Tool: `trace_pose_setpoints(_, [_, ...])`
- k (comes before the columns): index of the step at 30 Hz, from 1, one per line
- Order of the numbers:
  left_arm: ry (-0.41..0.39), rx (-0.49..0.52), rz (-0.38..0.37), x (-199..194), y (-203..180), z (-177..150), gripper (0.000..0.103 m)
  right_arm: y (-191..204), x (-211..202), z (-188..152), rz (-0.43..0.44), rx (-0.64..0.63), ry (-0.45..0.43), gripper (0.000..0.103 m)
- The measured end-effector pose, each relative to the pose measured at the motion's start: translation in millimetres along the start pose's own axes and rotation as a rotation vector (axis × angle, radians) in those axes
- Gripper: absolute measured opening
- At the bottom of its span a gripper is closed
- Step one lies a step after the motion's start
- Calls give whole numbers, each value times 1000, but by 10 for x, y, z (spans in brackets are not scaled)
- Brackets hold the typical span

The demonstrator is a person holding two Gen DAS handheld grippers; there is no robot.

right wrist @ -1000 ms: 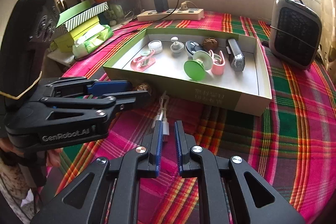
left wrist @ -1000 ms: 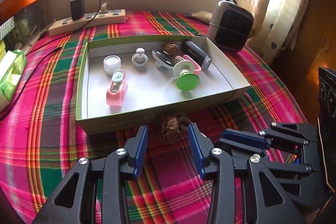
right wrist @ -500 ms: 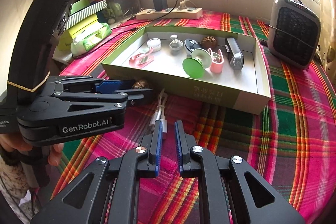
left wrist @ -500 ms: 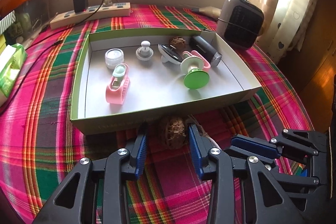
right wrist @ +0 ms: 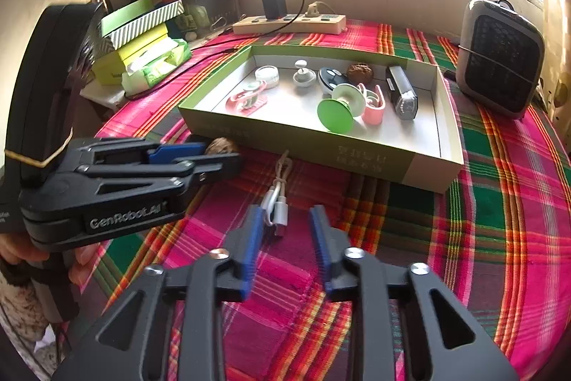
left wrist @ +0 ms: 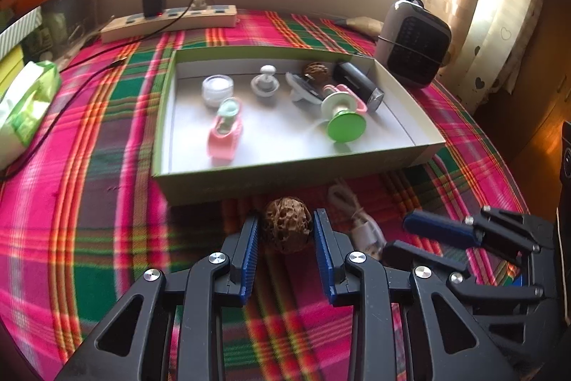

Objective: Organize objects
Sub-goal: 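Close the right gripper on the white USB cable while the left gripper grasps the walnut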

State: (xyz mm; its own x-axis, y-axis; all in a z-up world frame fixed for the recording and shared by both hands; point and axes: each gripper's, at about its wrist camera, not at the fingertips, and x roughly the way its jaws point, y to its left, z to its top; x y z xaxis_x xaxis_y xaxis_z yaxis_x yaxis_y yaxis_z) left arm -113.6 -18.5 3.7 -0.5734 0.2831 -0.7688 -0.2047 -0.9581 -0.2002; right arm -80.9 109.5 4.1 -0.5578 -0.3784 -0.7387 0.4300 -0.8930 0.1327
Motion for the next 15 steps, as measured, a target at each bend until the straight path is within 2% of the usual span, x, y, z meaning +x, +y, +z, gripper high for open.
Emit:
trace_pose_setpoints(1, [0,-2,1,-15,13,-17,28,10,5,1,1,-1,0,40])
trace_pose_setpoints(5, [-11,-2,33,-81,60,-82,28,80,44,19,-9,-18,5,41])
trace_pose_setpoints(15, [-1,-26,70,-142,171,-176,28,204,223,56,-140,-70,52,41])
